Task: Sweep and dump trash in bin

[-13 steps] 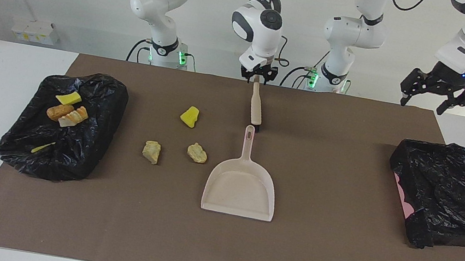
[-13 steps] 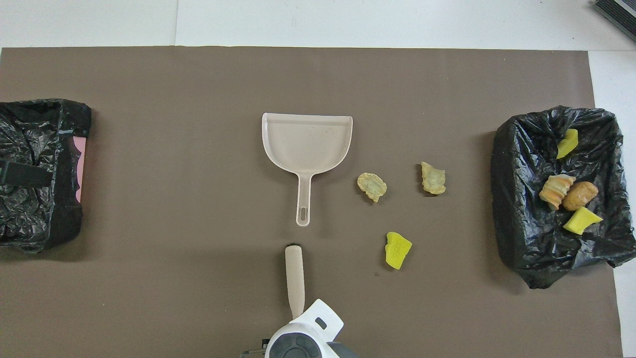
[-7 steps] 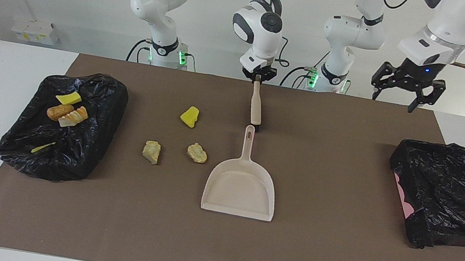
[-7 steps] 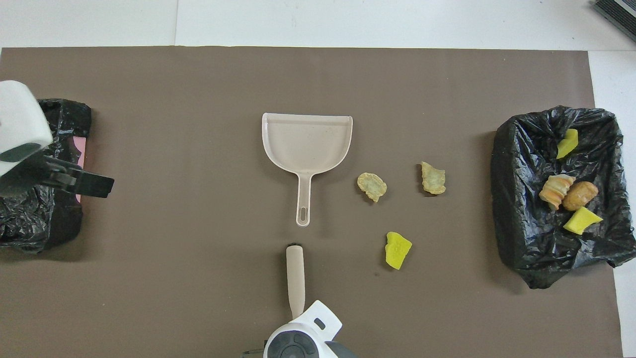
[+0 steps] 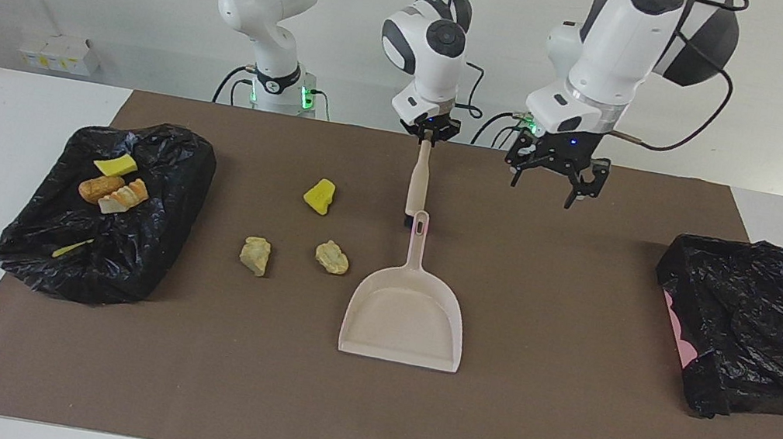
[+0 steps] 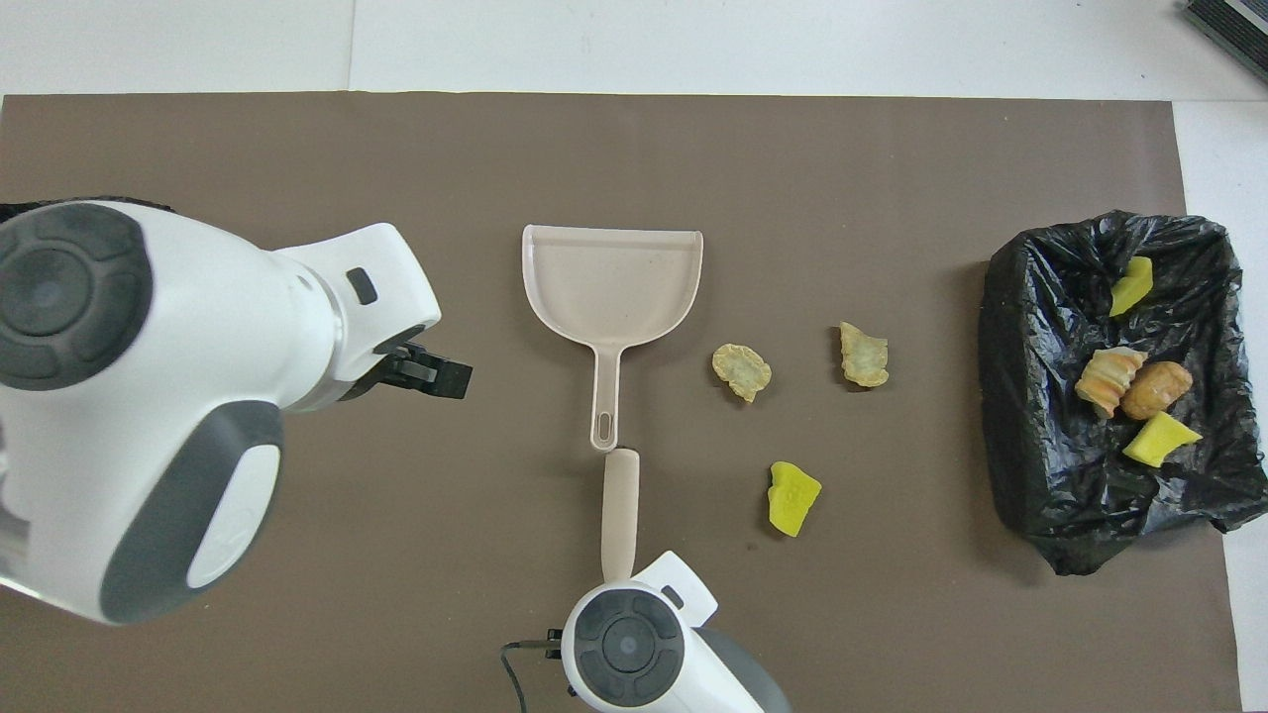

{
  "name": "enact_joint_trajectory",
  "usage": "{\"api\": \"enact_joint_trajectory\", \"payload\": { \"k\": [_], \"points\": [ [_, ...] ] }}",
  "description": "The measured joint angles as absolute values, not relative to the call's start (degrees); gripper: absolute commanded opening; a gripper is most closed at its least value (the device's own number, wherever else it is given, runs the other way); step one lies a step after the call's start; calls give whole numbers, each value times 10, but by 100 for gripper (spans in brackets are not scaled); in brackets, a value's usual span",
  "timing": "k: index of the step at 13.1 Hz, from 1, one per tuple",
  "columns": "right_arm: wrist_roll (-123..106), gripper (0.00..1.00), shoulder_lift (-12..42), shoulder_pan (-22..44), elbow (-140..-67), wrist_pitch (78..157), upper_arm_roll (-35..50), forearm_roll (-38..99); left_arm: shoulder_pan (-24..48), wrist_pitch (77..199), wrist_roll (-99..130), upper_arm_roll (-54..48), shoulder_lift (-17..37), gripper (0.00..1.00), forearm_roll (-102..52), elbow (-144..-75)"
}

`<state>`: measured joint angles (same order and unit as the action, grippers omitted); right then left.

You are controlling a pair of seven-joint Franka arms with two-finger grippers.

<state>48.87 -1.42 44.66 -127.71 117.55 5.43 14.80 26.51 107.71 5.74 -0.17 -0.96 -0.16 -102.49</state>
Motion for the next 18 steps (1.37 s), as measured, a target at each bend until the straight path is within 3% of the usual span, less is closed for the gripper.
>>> {"api": "enact_joint_trajectory", "payload": {
  "k": [4,8,13,18],
  "points": [
    [480,0,-57,384,-1279,1083,53,132,323,1163,143,-2,70,100,-2,-1036],
    [459,0,-58,302,-1281,1053,52,74,369,1251,230,-2,151,100,-2,-1037],
    [373,0,-59,214,-1281,1049,50,-58,396,1286,257,-2,182,100,-10,-1046],
    [287,0,-47,115,-1281,1082,50,-131,401,1290,259,0,186,74,-11,-1057]
  ]
}}
